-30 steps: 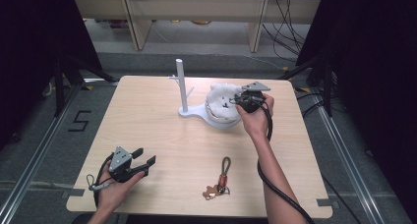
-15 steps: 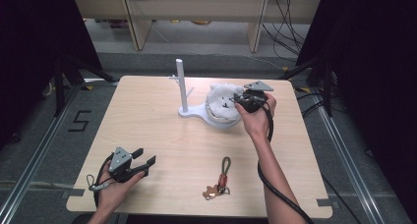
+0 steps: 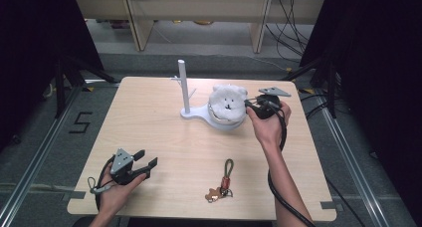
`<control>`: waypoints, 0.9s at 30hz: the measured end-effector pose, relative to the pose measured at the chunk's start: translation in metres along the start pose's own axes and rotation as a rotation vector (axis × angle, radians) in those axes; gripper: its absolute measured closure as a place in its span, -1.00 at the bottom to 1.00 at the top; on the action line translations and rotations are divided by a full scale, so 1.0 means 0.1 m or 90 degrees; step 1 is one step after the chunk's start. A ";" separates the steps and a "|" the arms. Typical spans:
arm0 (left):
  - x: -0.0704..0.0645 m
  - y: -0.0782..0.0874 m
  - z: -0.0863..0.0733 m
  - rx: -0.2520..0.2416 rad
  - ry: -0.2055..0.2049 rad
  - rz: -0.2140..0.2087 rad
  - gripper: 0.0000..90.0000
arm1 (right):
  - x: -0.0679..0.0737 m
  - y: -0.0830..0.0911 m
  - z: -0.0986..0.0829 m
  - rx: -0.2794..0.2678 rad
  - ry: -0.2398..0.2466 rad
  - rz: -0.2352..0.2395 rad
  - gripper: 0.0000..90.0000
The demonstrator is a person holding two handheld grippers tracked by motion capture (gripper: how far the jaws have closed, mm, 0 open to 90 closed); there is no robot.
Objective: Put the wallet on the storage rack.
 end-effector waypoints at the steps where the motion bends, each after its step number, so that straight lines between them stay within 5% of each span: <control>1: 0.00 0.00 0.00 -0.002 -0.002 0.001 -0.13 | -0.01 0.03 -0.03 0.013 -0.003 0.006 0.16; 4: 0.00 0.00 0.00 -0.001 -0.001 0.000 -0.13 | 0.00 0.12 -0.15 0.059 -0.026 0.011 0.21; 5: 0.00 -0.01 0.00 -0.001 -0.002 0.001 -0.13 | 0.04 0.15 -0.21 0.078 -0.062 0.007 0.20; 6: 0.00 -0.01 0.00 0.001 -0.002 0.001 -0.13 | 0.01 0.16 -0.24 0.088 -0.037 0.013 0.20; 7: 0.00 -0.01 0.00 -0.003 -0.001 -0.002 -0.13 | 0.06 0.20 -0.32 0.113 -0.069 0.015 0.20; 8: 0.00 -0.02 0.00 -0.002 -0.001 -0.003 -0.13 | 0.04 0.21 -0.37 0.128 -0.046 0.025 0.20; 14: 0.00 -0.02 0.00 0.002 -0.002 0.000 -0.13 | 0.10 0.30 -0.65 0.194 -0.050 0.045 0.22; 18: 0.01 -0.01 0.00 0.003 -0.004 0.004 -0.13 | 0.14 0.34 -0.75 0.223 -0.063 0.044 0.22; 27: 0.00 -0.02 0.01 -0.005 -0.001 0.003 -0.13 | 0.27 0.42 -0.98 0.369 -0.099 0.050 0.20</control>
Point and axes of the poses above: each handheld gripper's, and its own axes: y roughly backward along the jaws, z roughly out of its top, x roughly to its left, the point moved 6 cm from there along -y, roughly forward along the jaws, and after that the axes turned 8 degrees about z, right-handed, at the moved point
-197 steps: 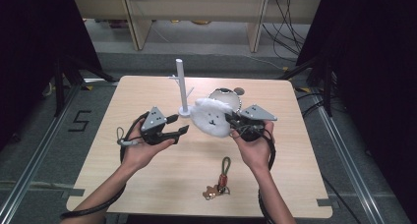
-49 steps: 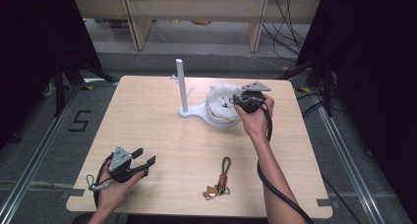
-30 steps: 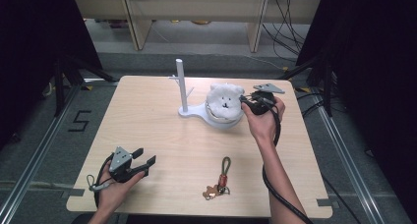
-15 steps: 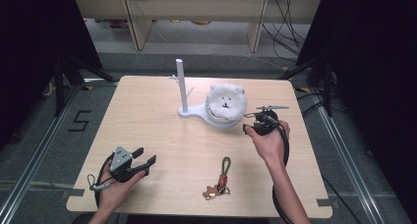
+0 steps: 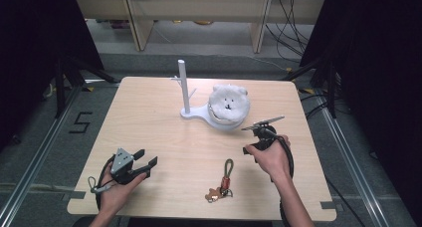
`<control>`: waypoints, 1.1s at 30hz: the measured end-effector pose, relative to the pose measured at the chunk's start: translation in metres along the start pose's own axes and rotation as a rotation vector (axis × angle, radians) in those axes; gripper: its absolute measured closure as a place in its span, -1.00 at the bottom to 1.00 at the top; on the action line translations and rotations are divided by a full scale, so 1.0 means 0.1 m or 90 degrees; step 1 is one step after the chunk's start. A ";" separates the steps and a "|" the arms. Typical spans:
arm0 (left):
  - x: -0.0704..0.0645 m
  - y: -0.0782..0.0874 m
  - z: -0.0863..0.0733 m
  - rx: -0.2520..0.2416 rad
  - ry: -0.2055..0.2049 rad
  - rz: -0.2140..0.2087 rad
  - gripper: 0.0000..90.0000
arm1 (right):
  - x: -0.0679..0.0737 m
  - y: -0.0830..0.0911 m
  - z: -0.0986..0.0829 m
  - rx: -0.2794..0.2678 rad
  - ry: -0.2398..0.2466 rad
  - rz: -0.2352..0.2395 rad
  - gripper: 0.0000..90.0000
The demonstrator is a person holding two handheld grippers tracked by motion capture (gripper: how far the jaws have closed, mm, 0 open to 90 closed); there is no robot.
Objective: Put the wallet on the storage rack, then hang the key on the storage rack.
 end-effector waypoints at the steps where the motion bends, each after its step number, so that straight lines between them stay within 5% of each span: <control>1: 0.00 0.01 0.00 0.005 -0.001 0.003 -0.13 | -0.01 -0.01 -0.02 0.006 0.005 0.001 0.20; 11: -0.04 0.00 0.00 0.005 -0.004 -0.004 -0.13 | 0.06 -0.03 -0.14 0.041 -0.034 0.008 0.18; 16: -0.06 -0.01 0.00 0.002 -0.006 -0.009 -0.13 | 0.12 -0.05 -0.19 0.058 -0.030 0.015 0.18; 24: -0.11 -0.04 0.01 0.006 -0.014 -0.017 -0.13 | 0.27 -0.17 -0.32 0.132 -0.037 0.036 0.15; 27: -0.14 -0.03 0.03 0.006 -0.018 -0.019 -0.14 | 0.32 -0.21 -0.34 0.135 -0.014 0.043 0.15; 33: -0.14 0.02 0.02 0.001 -0.019 -0.025 -0.14 | 0.46 -0.27 -0.40 0.162 -0.034 0.047 0.14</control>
Point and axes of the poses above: each handheld gripper's, and its own axes: y roughly backward along the jaws, z roughly out of its top, x roughly to its left, the point moved 6 cm from there along -y, roughly forward along the jaws, and after that the axes turned 8 degrees about z, right-handed, at the moved point
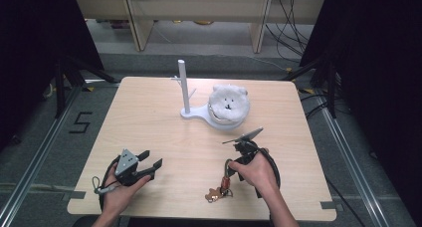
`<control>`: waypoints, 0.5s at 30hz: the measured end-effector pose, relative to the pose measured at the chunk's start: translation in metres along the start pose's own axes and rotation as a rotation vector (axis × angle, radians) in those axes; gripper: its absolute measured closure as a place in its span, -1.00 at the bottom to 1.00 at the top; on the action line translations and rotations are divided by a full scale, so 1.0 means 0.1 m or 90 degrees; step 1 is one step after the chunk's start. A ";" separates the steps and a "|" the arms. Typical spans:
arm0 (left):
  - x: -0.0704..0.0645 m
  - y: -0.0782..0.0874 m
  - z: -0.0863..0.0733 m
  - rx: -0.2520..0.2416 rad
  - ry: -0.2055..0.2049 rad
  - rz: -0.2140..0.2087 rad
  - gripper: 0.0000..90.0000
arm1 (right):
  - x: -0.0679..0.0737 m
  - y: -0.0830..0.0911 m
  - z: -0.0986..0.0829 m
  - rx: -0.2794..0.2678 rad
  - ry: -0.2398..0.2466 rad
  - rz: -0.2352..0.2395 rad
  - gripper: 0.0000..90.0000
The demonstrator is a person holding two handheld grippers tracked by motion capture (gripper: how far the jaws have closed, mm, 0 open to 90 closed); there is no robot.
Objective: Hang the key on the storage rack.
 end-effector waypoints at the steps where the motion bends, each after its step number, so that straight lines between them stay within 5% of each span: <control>1: 0.00 0.00 0.00 -0.004 0.002 -0.003 -0.14 | 0.01 -0.03 0.01 -0.006 0.013 0.002 0.14; 15: -0.02 0.00 -0.01 0.005 -0.004 -0.002 -0.14 | 0.17 -0.30 -0.07 0.054 0.002 -0.011 0.09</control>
Point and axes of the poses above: each handheld gripper's, and its own axes: y roughly backward along the jaws, z roughly out of its top, x roughly to its left, the point moved 6 cm from there along -y, roughly forward along the jaws, and after that the axes turned 8 degrees about z, right-handed, at the moved point
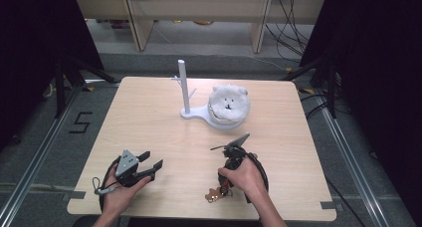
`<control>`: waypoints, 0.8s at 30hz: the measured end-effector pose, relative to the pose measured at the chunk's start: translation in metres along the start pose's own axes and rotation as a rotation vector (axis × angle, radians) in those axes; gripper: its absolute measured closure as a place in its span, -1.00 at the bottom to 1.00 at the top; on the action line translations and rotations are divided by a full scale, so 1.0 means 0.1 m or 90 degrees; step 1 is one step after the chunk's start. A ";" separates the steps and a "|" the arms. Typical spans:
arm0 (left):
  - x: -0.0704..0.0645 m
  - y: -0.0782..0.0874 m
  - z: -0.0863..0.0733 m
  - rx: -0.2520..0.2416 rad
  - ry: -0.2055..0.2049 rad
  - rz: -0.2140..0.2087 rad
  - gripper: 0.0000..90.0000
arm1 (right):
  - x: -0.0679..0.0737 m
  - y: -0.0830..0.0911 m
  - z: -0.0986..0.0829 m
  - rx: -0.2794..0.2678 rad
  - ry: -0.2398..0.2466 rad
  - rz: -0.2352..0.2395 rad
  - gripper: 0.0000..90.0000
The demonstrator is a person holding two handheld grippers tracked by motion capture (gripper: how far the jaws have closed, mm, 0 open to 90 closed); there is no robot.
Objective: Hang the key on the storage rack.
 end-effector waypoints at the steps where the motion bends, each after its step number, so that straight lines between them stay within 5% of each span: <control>1: 0.00 -0.01 0.00 -0.006 0.003 -0.005 -0.14 | 0.01 -0.01 -0.01 0.005 -0.005 0.007 0.09; 5: 0.02 0.01 0.00 -0.002 0.002 0.002 -0.14 | 0.01 -0.05 0.00 0.005 0.010 0.003 0.11; 7: 0.02 0.00 0.00 -0.007 0.005 -0.003 -0.14 | 0.04 -0.04 -0.01 0.017 -0.014 -0.014 0.13; 9: 0.02 0.00 0.00 -0.007 0.005 -0.002 -0.14 | 0.02 -0.05 0.00 0.015 0.014 -0.019 0.16; 10: 0.02 0.01 0.00 -0.002 0.004 0.001 -0.14 | 0.03 -0.05 -0.01 0.030 -0.009 -0.032 0.17; 11: 0.02 0.00 -0.01 -0.002 0.004 0.001 -0.14 | 0.02 -0.06 0.00 0.019 0.011 -0.033 0.18; 13: 0.02 0.00 -0.01 -0.002 0.004 0.001 -0.14 | 0.06 -0.06 0.00 0.032 -0.010 -0.028 0.20; 16: 0.02 0.00 -0.01 -0.002 0.005 0.001 -0.14 | 0.02 -0.11 0.01 0.025 0.035 -0.032 0.22; 18: 0.02 0.00 -0.01 -0.002 0.005 0.001 -0.14 | 0.07 -0.10 0.00 0.040 -0.010 -0.033 0.25; 24: 0.03 0.00 0.00 -0.006 0.009 -0.002 -0.14 | 0.06 -0.10 0.00 0.053 0.006 -0.048 0.35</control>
Point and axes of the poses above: each handheld gripper's, and its own axes: y roughly backward along the jaws, z roughly out of its top, x roughly to its left, the point moved 6 cm from there along -y, roughly forward along the jaws, and after that the axes turned 8 degrees about z, right-handed, at the moved point
